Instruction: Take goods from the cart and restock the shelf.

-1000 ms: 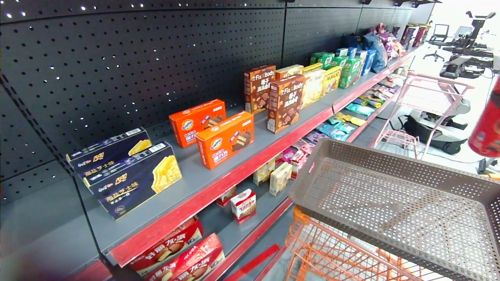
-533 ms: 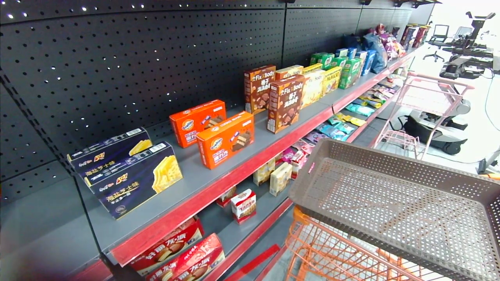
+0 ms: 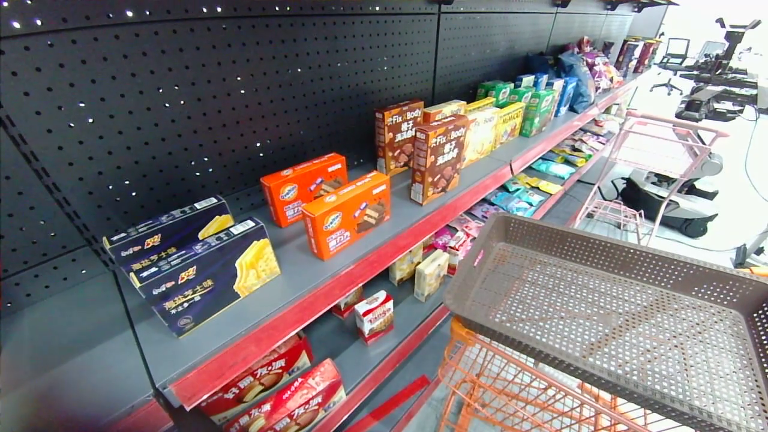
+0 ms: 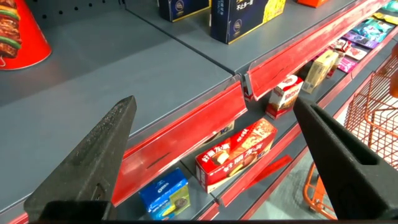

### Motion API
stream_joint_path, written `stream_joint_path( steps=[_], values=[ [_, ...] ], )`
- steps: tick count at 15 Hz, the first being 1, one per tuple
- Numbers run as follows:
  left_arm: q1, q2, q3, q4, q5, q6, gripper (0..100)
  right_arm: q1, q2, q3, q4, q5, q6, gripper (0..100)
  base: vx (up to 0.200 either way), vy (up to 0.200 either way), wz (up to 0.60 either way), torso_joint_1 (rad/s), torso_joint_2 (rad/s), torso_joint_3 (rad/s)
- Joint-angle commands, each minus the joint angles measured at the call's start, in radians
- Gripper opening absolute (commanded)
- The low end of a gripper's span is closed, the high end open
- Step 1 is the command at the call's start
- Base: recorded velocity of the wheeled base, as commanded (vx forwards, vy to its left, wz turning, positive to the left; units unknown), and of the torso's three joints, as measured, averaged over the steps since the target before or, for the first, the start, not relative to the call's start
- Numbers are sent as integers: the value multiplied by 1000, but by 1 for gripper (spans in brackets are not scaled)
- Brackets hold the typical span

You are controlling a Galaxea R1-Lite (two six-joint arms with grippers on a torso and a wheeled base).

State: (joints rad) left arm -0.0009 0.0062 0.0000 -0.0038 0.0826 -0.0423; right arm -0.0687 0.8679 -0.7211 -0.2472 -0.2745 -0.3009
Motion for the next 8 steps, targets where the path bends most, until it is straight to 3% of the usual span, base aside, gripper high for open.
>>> stream_joint_path(
  steps=[1, 4, 6, 8],
  values=[
    [1, 1, 0, -1, 0, -1, 100, 7, -12, 9, -1, 0, -1, 0, 0, 0, 0, 0, 0, 0],
    [1, 1, 0, 1, -4, 6, 100, 30, -44, 22, -3, -2, -9, 0, 0, 0, 0, 0, 0, 0],
    [1, 1, 0, 1, -6, 58, 100, 35, -93, 63, -4, -2, -50, 0, 0, 0, 0, 0, 0, 0],
    [1, 1, 0, 1, -6, 53, 100, 35, -121, 83, -3, -2, -50, 0, 0, 0, 0, 0, 0, 0]
  ],
)
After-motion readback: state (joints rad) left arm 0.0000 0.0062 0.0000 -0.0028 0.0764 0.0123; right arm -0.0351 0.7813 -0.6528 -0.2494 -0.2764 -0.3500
